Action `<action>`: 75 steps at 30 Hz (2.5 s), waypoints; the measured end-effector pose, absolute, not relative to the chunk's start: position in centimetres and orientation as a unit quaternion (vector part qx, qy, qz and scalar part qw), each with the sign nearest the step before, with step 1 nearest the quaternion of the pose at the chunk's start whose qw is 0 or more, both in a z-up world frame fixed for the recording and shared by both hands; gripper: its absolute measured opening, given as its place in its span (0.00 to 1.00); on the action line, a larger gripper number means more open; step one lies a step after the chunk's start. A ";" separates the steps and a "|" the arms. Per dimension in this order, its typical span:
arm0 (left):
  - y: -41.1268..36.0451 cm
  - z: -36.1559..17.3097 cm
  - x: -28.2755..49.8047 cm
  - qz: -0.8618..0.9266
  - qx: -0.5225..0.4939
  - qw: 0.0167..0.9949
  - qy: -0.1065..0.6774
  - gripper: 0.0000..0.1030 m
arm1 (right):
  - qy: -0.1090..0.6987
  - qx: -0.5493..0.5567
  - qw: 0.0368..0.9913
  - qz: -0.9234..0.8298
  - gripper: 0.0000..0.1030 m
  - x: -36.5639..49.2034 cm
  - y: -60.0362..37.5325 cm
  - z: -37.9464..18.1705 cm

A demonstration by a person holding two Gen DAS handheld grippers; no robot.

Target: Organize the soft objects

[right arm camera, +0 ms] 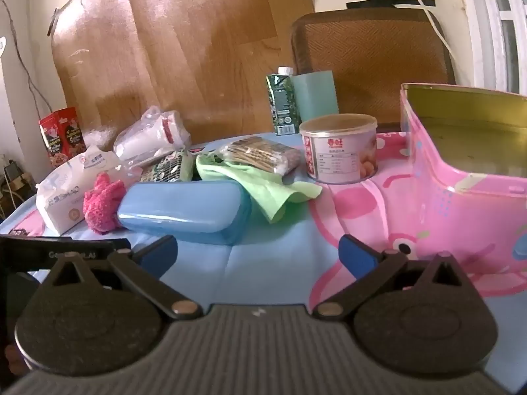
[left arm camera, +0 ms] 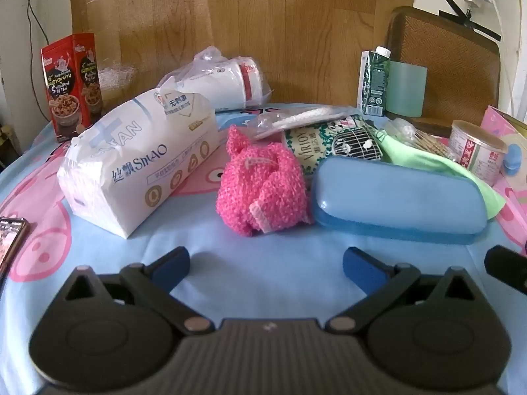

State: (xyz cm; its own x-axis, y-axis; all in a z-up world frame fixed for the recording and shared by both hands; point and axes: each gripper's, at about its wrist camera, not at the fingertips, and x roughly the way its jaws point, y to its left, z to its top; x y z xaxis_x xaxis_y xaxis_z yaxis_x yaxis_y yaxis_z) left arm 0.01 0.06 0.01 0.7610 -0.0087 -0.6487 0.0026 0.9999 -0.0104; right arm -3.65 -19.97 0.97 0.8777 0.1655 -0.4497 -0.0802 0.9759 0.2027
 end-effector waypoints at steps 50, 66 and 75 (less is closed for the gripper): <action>6.7 1.3 -1.9 -0.190 -0.245 0.868 0.387 0.90 | 0.298 -0.097 0.878 0.361 0.74 -5.5 -14.1 3.2; -1.0 1.9 -1.7 -0.196 -0.146 0.874 0.421 0.66 | 0.280 -0.029 0.916 0.286 0.55 -6.2 -14.2 1.8; -1.2 4.5 -0.2 -0.183 -0.106 0.894 0.396 0.74 | 0.272 -0.033 0.924 0.266 0.76 -5.6 -13.7 1.6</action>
